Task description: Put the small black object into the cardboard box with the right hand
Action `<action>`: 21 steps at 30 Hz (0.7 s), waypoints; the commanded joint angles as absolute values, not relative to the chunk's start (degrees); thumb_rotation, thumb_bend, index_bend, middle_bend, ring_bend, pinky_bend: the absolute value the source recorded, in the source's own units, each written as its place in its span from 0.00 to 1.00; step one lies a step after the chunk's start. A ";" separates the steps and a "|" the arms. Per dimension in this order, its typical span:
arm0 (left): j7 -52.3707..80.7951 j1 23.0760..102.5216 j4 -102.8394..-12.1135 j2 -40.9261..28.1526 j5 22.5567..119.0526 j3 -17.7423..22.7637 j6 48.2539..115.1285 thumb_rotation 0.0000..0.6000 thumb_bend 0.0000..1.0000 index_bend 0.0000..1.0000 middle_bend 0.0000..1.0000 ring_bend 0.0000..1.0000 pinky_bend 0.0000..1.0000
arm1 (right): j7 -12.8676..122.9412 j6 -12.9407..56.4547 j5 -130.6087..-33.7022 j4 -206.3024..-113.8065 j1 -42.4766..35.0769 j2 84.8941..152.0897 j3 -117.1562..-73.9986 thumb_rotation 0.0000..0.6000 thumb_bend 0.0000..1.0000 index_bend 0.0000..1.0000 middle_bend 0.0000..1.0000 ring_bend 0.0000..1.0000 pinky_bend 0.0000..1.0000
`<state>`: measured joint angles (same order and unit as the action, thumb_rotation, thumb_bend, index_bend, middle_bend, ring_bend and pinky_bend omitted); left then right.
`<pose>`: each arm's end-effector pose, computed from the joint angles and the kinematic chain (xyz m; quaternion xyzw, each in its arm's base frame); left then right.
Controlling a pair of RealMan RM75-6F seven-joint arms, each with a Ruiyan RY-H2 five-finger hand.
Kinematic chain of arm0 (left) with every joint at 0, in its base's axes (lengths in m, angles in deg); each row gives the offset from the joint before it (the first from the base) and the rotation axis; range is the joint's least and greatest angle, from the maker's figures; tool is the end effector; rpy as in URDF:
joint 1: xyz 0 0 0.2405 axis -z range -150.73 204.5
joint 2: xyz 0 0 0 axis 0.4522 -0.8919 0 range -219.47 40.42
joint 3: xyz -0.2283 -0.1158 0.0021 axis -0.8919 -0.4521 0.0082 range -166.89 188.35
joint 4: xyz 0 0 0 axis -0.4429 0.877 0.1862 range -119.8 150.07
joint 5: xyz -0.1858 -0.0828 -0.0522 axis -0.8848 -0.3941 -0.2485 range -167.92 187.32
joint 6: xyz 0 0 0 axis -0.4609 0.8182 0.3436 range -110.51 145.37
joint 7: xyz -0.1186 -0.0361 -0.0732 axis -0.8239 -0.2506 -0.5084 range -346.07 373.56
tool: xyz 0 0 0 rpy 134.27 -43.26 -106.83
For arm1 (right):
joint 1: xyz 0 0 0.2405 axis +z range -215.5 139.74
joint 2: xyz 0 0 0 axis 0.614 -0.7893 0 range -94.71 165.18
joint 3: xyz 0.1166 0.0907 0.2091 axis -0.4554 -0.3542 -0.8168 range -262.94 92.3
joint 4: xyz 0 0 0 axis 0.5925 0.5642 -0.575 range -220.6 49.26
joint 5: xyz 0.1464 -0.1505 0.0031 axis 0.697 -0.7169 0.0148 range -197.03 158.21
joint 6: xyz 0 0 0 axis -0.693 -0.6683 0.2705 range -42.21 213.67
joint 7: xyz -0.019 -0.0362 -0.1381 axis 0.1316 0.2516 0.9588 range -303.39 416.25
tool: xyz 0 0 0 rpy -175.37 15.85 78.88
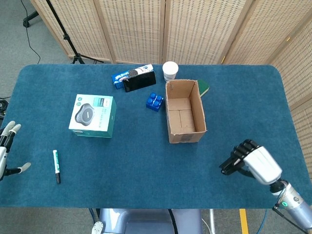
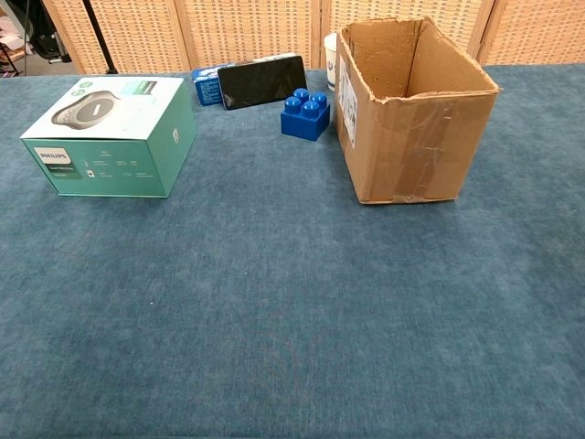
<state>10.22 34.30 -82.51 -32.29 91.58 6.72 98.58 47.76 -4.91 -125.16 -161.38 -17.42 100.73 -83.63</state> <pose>-0.3034 0.1975 0.1861 -0.5833 -0.4133 -0.3896 0.5806 -0.2673 -0.2409 0.1562 0.7464 -0.1911 0.4661 0.4349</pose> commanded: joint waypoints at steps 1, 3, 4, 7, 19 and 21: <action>10.04 34.27 -82.54 -32.37 91.87 6.86 98.60 1.00 0.00 0.00 0.00 0.00 0.00 | 48.29 -6.39 -122.30 -166.43 -15.50 96.34 -88.87 1.00 0.41 0.68 0.61 0.43 0.34; 9.85 34.21 -82.62 -32.49 92.22 6.99 98.71 1.00 0.00 0.00 0.00 0.00 0.00 | 48.27 -4.79 -120.00 -167.46 -13.51 95.30 -91.61 1.00 0.41 0.68 0.61 0.43 0.34; 9.66 34.15 -82.66 -32.58 92.41 7.04 98.87 1.00 0.00 0.00 0.00 0.00 0.00 | 48.44 -2.98 -118.41 -167.72 -11.95 94.75 -93.29 1.00 0.41 0.68 0.61 0.43 0.34; 9.30 33.79 -82.66 -32.75 92.65 6.88 99.83 1.00 0.00 0.00 0.00 0.00 0.00 | 51.88 1.66 -115.21 -166.33 -7.93 94.57 -97.02 1.00 0.41 0.68 0.61 0.43 0.34; 7.37 34.25 -82.22 -33.39 91.43 6.32 98.59 1.00 0.00 0.00 0.00 0.00 0.00 | 71.77 16.10 -114.47 -159.93 5.96 100.15 -101.24 1.00 0.41 0.68 0.61 0.43 0.36; 7.00 34.38 -82.19 -33.52 91.40 6.34 98.25 1.00 0.00 0.00 0.00 0.00 0.00 | 76.47 18.57 -114.74 -159.13 7.98 101.75 -101.05 1.00 0.41 0.68 0.61 0.43 0.36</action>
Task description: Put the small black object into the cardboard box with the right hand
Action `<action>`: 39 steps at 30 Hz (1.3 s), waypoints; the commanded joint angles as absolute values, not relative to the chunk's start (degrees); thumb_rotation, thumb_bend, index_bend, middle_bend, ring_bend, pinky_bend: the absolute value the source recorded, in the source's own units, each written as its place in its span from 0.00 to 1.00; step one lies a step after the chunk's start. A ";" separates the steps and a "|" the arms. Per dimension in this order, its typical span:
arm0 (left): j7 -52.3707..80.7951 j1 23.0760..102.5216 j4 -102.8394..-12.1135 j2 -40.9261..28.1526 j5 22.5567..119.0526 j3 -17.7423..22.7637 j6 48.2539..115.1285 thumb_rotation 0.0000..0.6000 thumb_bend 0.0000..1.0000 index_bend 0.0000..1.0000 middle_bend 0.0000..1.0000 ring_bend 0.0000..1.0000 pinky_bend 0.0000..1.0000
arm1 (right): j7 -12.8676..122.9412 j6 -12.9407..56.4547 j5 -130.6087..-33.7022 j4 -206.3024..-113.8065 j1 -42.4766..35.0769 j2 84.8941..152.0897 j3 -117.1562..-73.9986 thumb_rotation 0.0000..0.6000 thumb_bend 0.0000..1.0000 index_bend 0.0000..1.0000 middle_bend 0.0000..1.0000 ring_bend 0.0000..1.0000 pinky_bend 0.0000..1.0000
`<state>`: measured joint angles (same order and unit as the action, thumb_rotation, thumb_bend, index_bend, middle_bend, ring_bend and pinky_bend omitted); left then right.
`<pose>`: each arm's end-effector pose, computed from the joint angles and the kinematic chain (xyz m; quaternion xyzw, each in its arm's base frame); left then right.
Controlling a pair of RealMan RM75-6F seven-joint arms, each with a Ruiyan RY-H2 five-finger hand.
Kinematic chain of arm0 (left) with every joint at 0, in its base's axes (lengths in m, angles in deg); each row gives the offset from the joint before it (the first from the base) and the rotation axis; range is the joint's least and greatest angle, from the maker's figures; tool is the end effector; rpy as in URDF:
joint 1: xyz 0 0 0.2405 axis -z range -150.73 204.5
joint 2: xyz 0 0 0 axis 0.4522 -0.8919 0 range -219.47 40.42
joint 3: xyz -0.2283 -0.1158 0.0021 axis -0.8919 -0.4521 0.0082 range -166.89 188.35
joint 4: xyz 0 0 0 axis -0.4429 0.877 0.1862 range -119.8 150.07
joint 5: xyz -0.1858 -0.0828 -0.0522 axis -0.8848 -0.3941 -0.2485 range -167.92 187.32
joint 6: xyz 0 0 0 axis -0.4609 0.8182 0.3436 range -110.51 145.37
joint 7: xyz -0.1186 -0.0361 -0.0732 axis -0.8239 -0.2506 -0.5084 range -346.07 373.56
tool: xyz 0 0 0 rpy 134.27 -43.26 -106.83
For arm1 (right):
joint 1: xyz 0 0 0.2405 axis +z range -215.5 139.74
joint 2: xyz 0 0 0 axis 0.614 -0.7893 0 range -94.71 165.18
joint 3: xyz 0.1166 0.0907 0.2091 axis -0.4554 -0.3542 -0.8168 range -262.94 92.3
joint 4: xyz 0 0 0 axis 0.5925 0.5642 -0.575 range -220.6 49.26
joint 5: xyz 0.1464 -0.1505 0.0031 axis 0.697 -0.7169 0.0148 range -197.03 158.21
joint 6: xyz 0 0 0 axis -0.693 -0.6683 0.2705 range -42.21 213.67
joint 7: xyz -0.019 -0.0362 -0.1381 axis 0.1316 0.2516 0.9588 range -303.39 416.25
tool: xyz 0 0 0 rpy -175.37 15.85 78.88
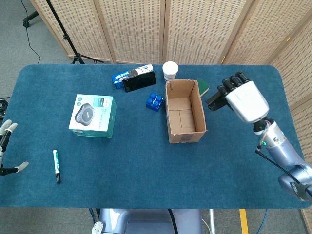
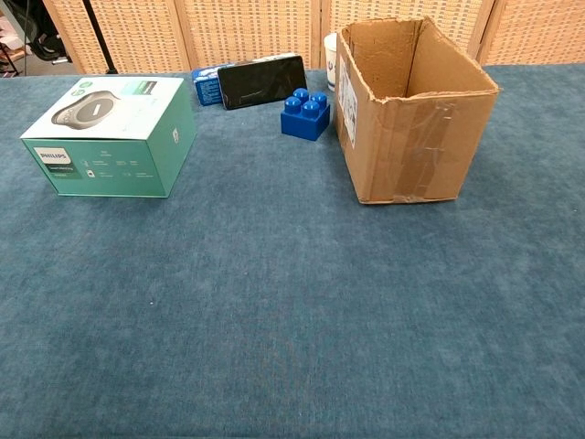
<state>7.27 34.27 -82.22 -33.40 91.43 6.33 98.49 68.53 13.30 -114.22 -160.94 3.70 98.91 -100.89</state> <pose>-0.3052 0.1990 0.1939 -0.5746 -0.4199 -0.3996 0.5778 -0.1428 -0.3918 0.1964 0.7211 0.0275 0.4287 0.5436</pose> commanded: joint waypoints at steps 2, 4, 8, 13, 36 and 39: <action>6.64 34.50 -82.15 -33.65 91.35 6.38 97.86 1.00 0.00 0.00 0.00 0.00 0.00 | 79.45 20.27 -114.51 -158.66 9.41 103.31 -101.03 1.00 0.41 0.68 0.61 0.43 0.36; 6.03 34.66 -82.05 -33.85 91.20 6.40 97.33 1.00 0.00 0.00 0.00 0.00 0.00 | 82.79 22.03 -114.46 -157.80 10.86 104.98 -100.76 1.00 0.41 0.68 0.61 0.43 0.36; 4.26 34.86 -81.68 -34.40 90.96 6.34 96.61 1.00 0.00 0.00 0.00 0.00 0.00 | 92.43 26.47 -115.79 -153.89 13.22 108.55 -98.33 1.00 0.41 0.68 0.61 0.43 0.36; 3.35 35.04 -81.47 -34.68 91.44 6.54 96.18 1.00 0.00 0.00 0.00 0.00 0.00 | 97.61 25.78 -116.72 -152.59 13.32 111.03 -96.90 1.00 0.41 0.68 0.61 0.43 0.36; 1.02 35.31 -81.10 -35.47 91.56 6.78 95.48 1.00 0.00 0.00 0.00 0.00 0.00 | 129.30 20.05 -101.63 -172.52 6.17 110.35 -100.08 1.00 0.26 0.00 0.00 0.00 0.12; 0.72 35.20 -80.92 -35.51 91.58 6.76 95.71 1.00 0.00 0.00 0.00 0.00 0.00 | 122.91 15.32 -104.21 -175.05 3.28 107.03 -99.48 1.00 0.26 0.00 0.00 0.00 0.12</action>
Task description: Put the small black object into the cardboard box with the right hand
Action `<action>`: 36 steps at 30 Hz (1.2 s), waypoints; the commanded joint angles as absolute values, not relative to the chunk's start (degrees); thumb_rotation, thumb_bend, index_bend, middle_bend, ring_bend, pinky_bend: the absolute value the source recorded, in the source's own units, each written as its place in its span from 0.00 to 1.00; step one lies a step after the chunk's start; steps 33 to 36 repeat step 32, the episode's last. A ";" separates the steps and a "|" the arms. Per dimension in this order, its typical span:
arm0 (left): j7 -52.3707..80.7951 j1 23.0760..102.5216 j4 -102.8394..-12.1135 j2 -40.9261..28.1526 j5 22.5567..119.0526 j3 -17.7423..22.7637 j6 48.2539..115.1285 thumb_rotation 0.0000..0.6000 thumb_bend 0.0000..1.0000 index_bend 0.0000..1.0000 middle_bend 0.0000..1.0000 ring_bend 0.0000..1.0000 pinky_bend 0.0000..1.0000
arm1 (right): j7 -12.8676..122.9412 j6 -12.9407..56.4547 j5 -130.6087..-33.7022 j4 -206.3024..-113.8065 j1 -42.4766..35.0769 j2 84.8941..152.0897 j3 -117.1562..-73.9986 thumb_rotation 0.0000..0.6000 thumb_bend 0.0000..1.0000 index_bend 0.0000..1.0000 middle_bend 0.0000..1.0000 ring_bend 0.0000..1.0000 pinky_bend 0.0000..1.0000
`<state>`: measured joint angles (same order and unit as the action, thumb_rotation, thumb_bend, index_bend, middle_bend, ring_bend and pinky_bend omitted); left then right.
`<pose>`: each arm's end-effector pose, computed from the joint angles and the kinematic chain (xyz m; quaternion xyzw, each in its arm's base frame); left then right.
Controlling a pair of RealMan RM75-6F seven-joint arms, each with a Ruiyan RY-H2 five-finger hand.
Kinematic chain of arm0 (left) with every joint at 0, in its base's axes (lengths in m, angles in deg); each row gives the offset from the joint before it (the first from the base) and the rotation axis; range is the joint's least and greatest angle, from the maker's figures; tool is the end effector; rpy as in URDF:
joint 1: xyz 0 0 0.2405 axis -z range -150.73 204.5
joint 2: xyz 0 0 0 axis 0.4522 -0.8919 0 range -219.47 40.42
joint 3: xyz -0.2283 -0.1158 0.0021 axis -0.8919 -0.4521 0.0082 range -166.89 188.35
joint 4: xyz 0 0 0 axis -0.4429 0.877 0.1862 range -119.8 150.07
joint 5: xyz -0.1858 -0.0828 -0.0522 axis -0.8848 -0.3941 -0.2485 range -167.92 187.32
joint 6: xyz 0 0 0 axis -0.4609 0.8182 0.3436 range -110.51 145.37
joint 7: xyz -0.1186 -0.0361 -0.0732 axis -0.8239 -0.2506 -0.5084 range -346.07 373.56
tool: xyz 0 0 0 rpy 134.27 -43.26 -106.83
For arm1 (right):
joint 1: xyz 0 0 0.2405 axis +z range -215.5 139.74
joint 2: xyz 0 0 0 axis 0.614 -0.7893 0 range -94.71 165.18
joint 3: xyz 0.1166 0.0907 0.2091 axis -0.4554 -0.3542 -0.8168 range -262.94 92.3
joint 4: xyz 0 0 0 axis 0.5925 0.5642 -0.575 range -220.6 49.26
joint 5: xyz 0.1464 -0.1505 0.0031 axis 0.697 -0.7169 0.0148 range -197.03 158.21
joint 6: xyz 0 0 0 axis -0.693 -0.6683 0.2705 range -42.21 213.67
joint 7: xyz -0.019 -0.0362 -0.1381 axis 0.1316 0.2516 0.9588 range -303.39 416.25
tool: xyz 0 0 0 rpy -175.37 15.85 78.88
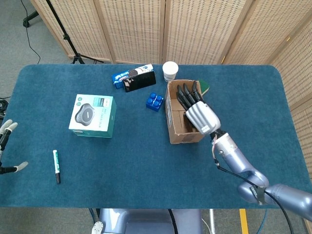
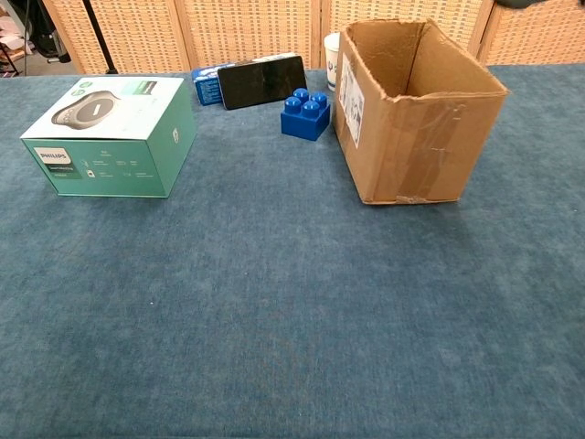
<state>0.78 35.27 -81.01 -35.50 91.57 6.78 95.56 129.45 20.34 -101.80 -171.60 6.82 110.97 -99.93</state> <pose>-0.3114 0.2032 0.2011 -0.5721 -0.4476 -0.4028 0.5569 -0.1053 -0.3759 0.0929 0.7187 0.2138 0.1971 0.6316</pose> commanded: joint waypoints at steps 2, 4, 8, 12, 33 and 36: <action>0.76 35.16 -80.86 -35.46 91.61 6.78 95.80 1.00 0.00 0.00 0.00 0.00 0.00 | 118.70 13.00 -105.58 -175.62 1.68 105.49 -98.98 1.00 0.26 0.00 0.00 0.00 0.12; 0.87 35.16 -80.79 -35.36 91.64 6.83 95.79 1.00 0.00 0.00 0.00 0.00 0.00 | 113.03 9.78 -106.97 -175.91 -0.59 103.88 -98.37 1.00 0.25 0.00 0.00 0.00 0.12; 1.34 35.12 -80.84 -35.07 91.60 6.90 95.87 1.00 0.00 0.00 0.00 0.00 0.00 | 97.85 3.20 -109.11 -174.50 -5.86 101.42 -96.59 1.00 0.16 0.00 0.00 0.00 0.12; 3.01 35.03 -80.52 -34.38 92.10 6.95 96.65 1.00 0.00 0.00 0.00 0.00 0.00 | 81.55 0.26 -110.21 -170.52 -10.22 99.99 -93.68 1.00 0.01 0.00 0.00 0.00 0.07; 4.85 33.94 -76.20 -29.13 97.22 6.90 103.56 1.00 0.00 0.00 0.00 0.00 0.00 | 51.13 -8.54 -105.99 -165.88 -28.46 106.24 -86.92 1.00 0.00 0.00 0.00 0.00 0.01; 4.85 33.94 -76.20 -29.13 97.22 6.90 103.56 1.00 0.00 0.00 0.00 0.00 0.00 | 51.13 -8.54 -105.99 -165.88 -28.46 106.24 -86.92 1.00 0.00 0.00 0.00 0.00 0.01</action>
